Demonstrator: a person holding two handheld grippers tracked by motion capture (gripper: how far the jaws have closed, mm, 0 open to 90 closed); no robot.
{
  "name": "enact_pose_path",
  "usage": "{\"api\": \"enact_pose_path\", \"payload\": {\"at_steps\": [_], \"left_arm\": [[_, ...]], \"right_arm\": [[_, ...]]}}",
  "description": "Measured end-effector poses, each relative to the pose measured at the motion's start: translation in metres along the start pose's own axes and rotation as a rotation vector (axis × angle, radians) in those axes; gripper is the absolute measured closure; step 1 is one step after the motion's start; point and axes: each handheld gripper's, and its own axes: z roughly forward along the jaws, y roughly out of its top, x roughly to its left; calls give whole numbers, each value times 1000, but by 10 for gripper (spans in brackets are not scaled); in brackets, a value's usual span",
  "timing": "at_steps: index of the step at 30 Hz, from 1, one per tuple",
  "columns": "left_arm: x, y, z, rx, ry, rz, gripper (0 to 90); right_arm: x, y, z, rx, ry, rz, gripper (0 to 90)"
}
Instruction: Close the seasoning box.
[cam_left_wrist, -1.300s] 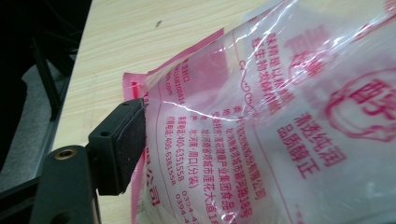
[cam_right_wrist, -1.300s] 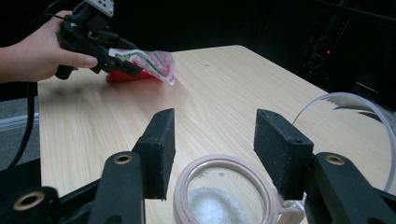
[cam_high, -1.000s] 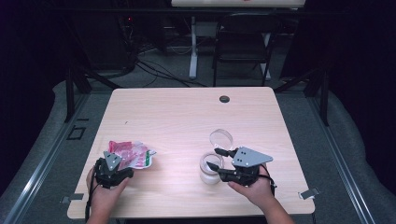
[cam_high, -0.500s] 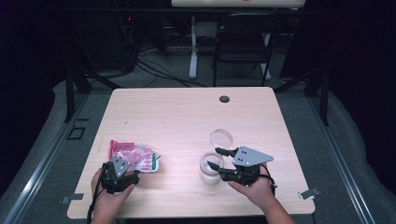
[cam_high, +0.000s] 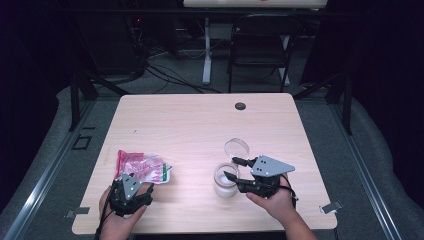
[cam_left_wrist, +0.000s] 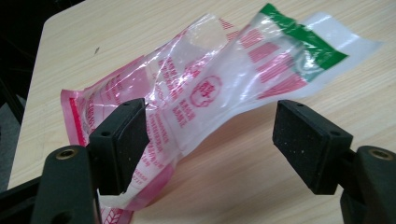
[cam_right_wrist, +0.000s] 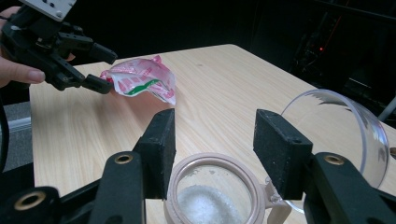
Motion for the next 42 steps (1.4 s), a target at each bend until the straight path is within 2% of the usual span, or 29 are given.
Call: {"api": "enact_pose_path", "payload": {"at_steps": [17,24,31,42], "left_arm": [[-23,9,3,-24,-74,35,285],[-27,10,4,-24,-79,43,315],[-26,10,4,-45,-75,22,343],[-24,10,4,-43,-73,16,357]], "right_arm": [[-6,2,-6,5,-23,11,547],[-8,3,-9,7,-36,10,589],[-12,3,-12,5,-46,15,616],[-15,4,-16,3,-52,22,628]]}}
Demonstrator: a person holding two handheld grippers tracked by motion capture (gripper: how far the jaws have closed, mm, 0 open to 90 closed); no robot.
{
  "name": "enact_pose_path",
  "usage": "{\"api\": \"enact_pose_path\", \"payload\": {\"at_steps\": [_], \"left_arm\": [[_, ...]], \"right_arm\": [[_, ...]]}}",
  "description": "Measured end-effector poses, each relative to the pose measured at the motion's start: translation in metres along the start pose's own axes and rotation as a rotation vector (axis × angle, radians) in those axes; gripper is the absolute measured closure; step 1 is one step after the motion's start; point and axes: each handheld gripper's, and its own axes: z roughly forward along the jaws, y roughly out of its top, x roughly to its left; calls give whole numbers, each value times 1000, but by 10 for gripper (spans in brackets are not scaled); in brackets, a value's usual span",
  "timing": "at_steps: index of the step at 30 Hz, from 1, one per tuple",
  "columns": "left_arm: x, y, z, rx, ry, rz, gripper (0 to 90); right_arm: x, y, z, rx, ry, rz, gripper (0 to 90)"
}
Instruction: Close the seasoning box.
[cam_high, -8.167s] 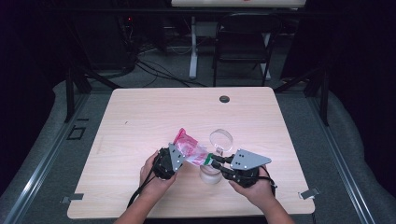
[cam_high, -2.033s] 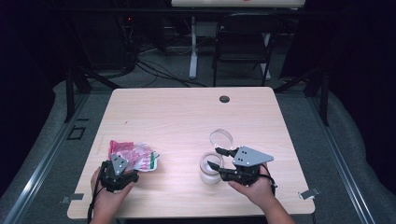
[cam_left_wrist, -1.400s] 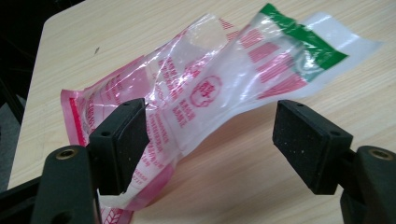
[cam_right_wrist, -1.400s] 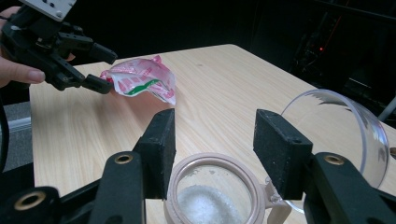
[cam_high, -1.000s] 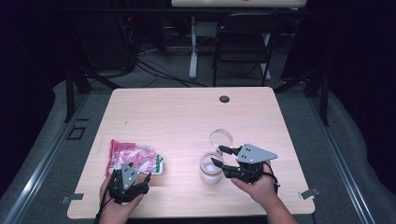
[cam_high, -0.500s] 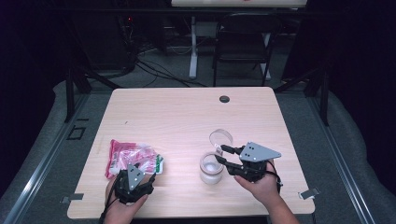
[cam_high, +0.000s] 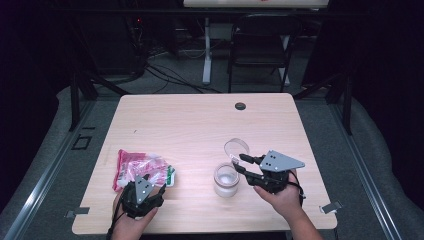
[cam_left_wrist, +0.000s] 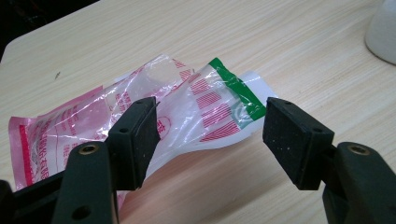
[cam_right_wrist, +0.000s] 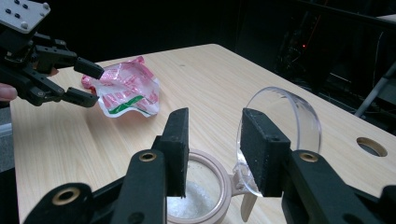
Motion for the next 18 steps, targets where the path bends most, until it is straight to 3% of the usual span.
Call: {"api": "enact_pose_path", "payload": {"at_steps": [18], "left_arm": [[-1,1,-1,-10,-1,2,365]], "right_arm": [[-16,5,-15,21,-19,35,654]]}}
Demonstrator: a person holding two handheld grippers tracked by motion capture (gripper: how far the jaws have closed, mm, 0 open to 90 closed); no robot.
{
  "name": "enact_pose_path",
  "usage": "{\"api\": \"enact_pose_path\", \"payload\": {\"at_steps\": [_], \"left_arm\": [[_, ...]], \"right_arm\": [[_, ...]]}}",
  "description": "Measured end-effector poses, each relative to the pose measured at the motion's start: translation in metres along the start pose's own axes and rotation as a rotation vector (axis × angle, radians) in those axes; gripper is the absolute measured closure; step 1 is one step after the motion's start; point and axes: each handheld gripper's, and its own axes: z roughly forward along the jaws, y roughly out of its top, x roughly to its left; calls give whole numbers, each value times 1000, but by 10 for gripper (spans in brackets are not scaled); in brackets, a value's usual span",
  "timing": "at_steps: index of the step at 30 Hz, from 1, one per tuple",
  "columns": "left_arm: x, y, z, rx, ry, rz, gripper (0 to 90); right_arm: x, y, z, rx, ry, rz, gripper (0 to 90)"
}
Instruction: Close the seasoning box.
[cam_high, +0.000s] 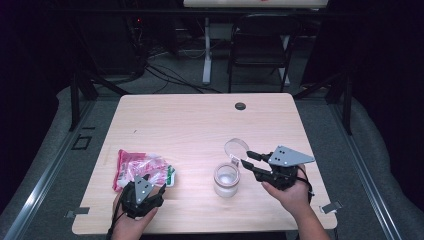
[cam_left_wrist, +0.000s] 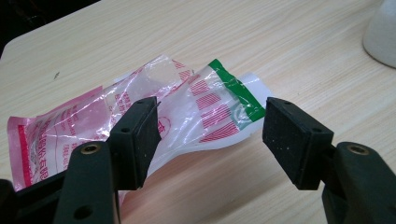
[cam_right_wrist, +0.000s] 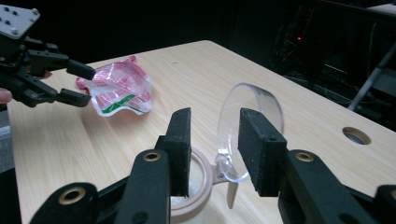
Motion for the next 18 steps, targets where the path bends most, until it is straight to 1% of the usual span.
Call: {"api": "enact_pose_path", "payload": {"at_steps": [4,9,12,14,18], "left_arm": [[-1,0,0,-4,-1,-2,367],[-1,0,0,-5,-3,-6,368],[-1,1,-1,-6,-4,-6,369],[0,1,-1,-9,-5,-5,369],[0,0,-1,-8,-4,-9,369]], "right_arm": [[-6,-1,-4,5,-20,12,661],[-14,-5,-5,13,-51,38,660],[-19,-11,-1,22,-63,76,655],[-22,-15,3,32,-56,98,654],[-22,-18,13,57,-62,104,637]]}}
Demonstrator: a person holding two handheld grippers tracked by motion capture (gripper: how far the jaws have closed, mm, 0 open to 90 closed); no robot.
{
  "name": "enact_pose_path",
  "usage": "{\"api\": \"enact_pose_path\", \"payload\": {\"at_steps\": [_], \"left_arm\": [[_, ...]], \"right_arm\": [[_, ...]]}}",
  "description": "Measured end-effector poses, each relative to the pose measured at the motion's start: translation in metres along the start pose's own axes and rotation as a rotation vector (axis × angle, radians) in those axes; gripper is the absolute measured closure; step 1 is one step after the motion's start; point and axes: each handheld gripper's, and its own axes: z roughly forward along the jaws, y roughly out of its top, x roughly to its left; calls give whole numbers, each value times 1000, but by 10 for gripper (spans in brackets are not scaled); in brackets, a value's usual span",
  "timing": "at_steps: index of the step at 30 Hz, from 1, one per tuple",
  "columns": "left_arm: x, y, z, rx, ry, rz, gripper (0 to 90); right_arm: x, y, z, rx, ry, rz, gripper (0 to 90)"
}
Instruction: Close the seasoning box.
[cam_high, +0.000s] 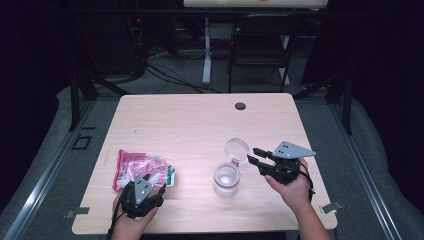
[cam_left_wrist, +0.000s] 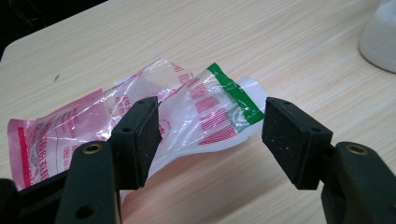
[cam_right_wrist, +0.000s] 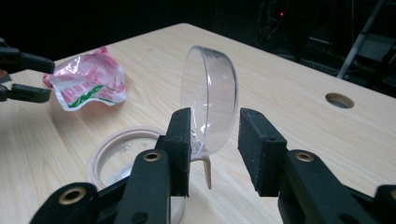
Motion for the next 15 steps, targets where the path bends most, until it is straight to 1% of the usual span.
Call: {"api": "enact_pose_path", "payload": {"at_steps": [2,4,7,9,11,15], "left_arm": [[0,0,0,-2,0,0,370],[0,0,-1,-6,3,-1,370],[1,0,-1,-3,4,0,369],[1,-1,-1,-2,3,-3,369],[1,-1,-1,-1,4,-3,369],[1,-1,-1,-1,8,-2,369]], "right_arm": [[0,-1,5,6,-1,-1,618],[-1,-2,9,19,-6,-2,617],[-4,-4,13,29,-4,13,623],[-5,-5,14,28,-4,18,643],[-5,-5,15,19,10,22,684],[-3,-4,14,18,19,8,715]]}}
